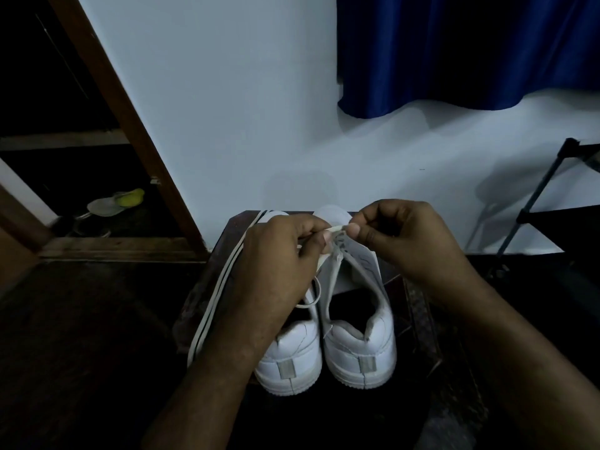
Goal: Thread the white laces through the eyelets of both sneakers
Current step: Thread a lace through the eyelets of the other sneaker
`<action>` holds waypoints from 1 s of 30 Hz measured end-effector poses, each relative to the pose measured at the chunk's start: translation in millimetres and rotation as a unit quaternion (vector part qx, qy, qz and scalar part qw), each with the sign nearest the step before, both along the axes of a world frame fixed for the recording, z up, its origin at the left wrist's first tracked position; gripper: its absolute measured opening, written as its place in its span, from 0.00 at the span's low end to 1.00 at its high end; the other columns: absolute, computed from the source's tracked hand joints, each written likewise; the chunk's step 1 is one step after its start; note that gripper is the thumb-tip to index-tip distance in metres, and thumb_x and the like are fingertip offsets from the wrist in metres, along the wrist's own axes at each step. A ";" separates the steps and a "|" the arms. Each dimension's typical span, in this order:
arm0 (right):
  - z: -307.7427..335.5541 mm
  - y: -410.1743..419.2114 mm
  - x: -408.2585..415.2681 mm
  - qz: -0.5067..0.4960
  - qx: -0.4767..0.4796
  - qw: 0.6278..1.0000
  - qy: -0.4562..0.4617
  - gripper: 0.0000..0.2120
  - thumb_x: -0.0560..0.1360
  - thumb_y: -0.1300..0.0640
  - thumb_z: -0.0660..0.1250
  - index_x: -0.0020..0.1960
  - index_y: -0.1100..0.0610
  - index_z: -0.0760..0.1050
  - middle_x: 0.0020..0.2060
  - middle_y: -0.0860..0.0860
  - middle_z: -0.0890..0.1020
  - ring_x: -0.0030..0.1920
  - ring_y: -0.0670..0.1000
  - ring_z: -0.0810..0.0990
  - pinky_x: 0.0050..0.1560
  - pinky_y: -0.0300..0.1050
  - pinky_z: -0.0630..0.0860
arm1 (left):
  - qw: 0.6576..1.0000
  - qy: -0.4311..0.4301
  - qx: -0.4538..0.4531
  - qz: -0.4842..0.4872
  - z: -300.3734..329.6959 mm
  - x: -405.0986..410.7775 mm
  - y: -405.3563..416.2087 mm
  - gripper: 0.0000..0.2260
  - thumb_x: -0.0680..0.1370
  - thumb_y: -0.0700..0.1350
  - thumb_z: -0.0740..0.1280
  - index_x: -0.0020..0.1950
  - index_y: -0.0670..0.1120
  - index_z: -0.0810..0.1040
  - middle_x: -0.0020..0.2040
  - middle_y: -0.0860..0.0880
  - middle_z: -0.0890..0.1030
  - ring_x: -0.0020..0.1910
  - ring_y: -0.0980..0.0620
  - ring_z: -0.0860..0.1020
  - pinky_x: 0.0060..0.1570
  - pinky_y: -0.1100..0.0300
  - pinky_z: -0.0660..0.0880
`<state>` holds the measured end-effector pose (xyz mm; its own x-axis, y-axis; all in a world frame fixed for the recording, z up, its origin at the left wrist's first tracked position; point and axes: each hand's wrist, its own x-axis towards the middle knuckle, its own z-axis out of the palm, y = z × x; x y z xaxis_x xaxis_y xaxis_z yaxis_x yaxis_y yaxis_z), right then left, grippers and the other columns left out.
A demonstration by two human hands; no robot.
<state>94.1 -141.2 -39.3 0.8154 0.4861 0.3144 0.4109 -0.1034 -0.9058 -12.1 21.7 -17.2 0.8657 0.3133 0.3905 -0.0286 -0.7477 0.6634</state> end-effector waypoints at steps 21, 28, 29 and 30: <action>8.7 -7.3 -14.5 -0.033 -0.286 0.948 -0.137 0.05 0.76 0.51 0.68 0.47 0.47 0.83 0.34 0.41 0.79 0.37 0.35 0.77 0.36 0.28 0.68 | 0.998 0.010 -0.068 -0.016 -14.7 11.3 -2.4 0.04 0.78 0.42 0.73 0.44 0.50 0.86 0.36 0.57 0.85 0.39 0.59 0.84 0.47 0.51 0.82; 12.3 -13.0 -10.1 -0.008 -0.236 0.971 -0.039 0.06 0.78 0.52 0.69 0.45 0.52 0.84 0.32 0.46 0.84 0.32 0.41 0.82 0.33 0.30 0.71 | 0.998 0.022 -0.058 -0.011 -17.3 17.3 -4.7 0.04 0.78 0.44 0.74 0.44 0.51 0.87 0.34 0.58 0.84 0.36 0.61 0.82 0.40 0.66 0.75; 11.7 -13.6 -10.0 -0.003 -0.222 0.975 -0.014 0.06 0.78 0.54 0.69 0.45 0.53 0.84 0.33 0.47 0.84 0.32 0.43 0.83 0.35 0.31 0.73 | 0.999 0.032 -0.043 -0.006 -16.6 17.6 -6.5 0.03 0.78 0.46 0.74 0.45 0.52 0.87 0.33 0.60 0.82 0.35 0.64 0.80 0.38 0.71 0.72; 10.8 -14.0 -9.4 0.004 -0.207 0.978 0.014 0.06 0.78 0.56 0.68 0.46 0.54 0.84 0.34 0.48 0.85 0.34 0.45 0.84 0.36 0.34 0.77 | 0.999 0.044 -0.027 -0.002 -16.2 17.8 -8.1 0.03 0.78 0.47 0.74 0.46 0.52 0.87 0.32 0.60 0.80 0.34 0.65 0.79 0.36 0.73 0.69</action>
